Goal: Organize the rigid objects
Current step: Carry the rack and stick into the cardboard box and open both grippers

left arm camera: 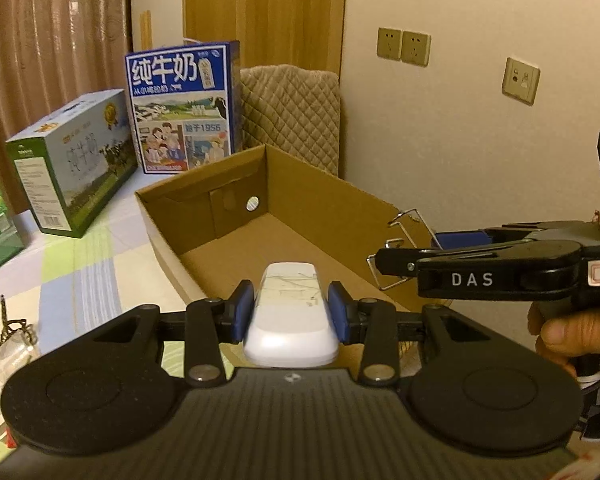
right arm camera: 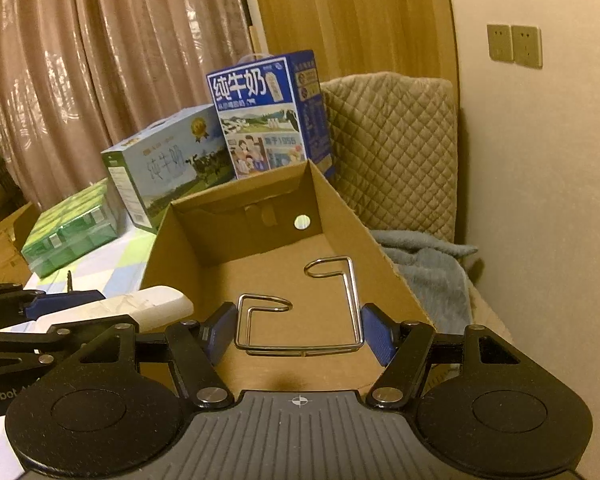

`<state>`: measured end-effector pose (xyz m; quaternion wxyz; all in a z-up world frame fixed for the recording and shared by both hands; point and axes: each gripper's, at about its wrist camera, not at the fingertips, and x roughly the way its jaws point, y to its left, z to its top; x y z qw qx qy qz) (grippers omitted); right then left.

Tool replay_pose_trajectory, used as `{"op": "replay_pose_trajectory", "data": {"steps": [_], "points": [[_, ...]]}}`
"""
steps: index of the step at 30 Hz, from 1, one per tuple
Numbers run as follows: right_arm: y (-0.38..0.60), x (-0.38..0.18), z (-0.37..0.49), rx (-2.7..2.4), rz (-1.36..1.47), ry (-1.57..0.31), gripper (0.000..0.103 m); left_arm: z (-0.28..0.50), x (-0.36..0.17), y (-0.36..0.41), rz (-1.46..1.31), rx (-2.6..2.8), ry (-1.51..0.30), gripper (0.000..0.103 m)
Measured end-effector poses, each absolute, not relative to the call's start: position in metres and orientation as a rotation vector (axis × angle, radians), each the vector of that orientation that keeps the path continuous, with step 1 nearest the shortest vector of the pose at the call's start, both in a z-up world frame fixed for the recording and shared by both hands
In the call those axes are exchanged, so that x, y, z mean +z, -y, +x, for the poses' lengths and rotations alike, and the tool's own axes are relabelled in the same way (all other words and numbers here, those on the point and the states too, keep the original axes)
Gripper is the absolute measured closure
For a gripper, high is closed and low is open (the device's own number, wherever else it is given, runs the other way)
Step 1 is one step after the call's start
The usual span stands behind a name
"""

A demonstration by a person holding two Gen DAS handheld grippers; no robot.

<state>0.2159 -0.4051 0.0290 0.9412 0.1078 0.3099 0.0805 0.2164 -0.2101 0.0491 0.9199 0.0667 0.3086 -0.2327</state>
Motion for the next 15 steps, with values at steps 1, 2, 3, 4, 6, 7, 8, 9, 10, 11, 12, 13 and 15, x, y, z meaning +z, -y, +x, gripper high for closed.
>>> {"op": "replay_pose_trajectory", "data": {"steps": [1,2,3,4,6,7,8,9,10,11,12,13,15], "points": [[0.406,0.026,0.218,0.166,0.225,-0.637,0.038,0.218,0.047,0.212,0.139,-0.481,-0.638,0.068],[0.407,0.025,0.219,0.167,0.229,-0.639,0.038,0.219,0.045,0.213,0.142,-0.484,-0.642,0.068],[0.407,0.023,0.221,0.166,0.232,-0.641,0.038,0.221,0.044,0.215,0.145,-0.487,-0.646,0.068],[0.407,0.021,0.224,0.165,0.236,-0.643,0.038,0.222,0.042,0.217,0.148,-0.486,-0.647,0.068],[0.409,0.018,0.225,0.162,0.243,-0.641,0.038,0.224,0.040,0.221,0.157,-0.488,-0.643,0.068],[0.410,0.017,0.225,0.159,0.244,-0.640,0.038,0.225,0.038,0.223,0.157,-0.490,-0.641,0.068],[0.410,0.016,0.225,0.157,0.247,-0.641,0.038,0.225,0.038,0.224,0.155,-0.492,-0.640,0.068],[0.412,0.016,0.226,0.156,0.251,-0.643,0.038,0.225,0.038,0.224,0.151,-0.495,-0.635,0.067],[0.413,0.015,0.226,0.152,0.257,-0.644,0.038,0.225,0.038,0.224,0.147,-0.494,-0.631,0.059],[0.414,0.014,0.226,0.148,0.262,-0.646,0.038,0.225,0.039,0.223,0.144,-0.487,-0.625,0.047],[0.416,0.014,0.226,0.143,0.265,-0.647,0.038,0.224,0.041,0.222,0.142,-0.478,-0.615,0.045],[0.417,0.014,0.225,0.138,0.267,-0.646,0.038,0.223,0.043,0.220,0.145,-0.469,-0.604,0.044],[0.419,0.013,0.224,0.135,0.271,-0.647,0.038,0.222,0.047,0.214,0.144,-0.457,-0.595,0.044]]}}
